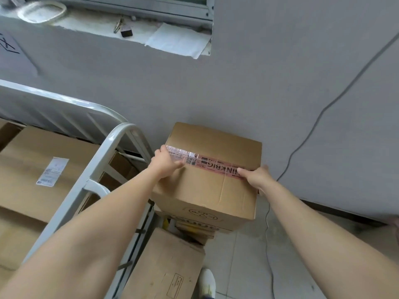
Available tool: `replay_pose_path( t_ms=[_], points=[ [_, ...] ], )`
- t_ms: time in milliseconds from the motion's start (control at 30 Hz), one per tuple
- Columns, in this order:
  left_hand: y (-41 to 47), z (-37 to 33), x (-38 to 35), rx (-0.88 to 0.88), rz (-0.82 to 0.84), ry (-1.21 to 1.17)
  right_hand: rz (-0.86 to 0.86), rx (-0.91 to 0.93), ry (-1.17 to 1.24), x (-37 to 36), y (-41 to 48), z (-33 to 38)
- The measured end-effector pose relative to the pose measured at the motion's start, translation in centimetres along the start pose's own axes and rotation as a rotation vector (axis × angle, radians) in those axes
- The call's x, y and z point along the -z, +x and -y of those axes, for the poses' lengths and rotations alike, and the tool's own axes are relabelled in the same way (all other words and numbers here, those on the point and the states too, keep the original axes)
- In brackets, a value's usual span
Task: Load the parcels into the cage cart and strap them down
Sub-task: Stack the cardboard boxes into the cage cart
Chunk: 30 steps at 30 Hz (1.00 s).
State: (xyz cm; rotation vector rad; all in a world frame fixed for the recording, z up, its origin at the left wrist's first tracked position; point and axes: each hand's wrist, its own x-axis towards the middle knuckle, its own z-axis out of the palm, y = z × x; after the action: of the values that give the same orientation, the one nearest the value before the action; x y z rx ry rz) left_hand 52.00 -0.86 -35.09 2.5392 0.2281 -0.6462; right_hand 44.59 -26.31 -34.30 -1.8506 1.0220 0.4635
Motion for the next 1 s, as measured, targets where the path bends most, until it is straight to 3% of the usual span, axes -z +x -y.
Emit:
replay_pose_path(
  t_ms=[133, 300, 500, 1000],
  points=[
    [1.9, 0.3, -0.6, 0.126, 0.005, -0.244, -0.008, -0.062, 0.149, -1.0, 1.8, -0.1],
    [0.7, -0.4, -1.7, 0.2, -0.067, -0.119, -0.125, -0.08, 0.199, -1.6, 1.2, -0.3],
    [-3.3, -1.2, -0.7, 0.211, -0.103, -0.134, -0.193, -0.048, 0.214, 0.1, -3.1, -0.5],
    [-24.1, -4.7, 12.3, -0.133, -0.311, -0.274, -0.474, 0.235, 0.331, 8.6, -28.1, 0.4]
  ],
)
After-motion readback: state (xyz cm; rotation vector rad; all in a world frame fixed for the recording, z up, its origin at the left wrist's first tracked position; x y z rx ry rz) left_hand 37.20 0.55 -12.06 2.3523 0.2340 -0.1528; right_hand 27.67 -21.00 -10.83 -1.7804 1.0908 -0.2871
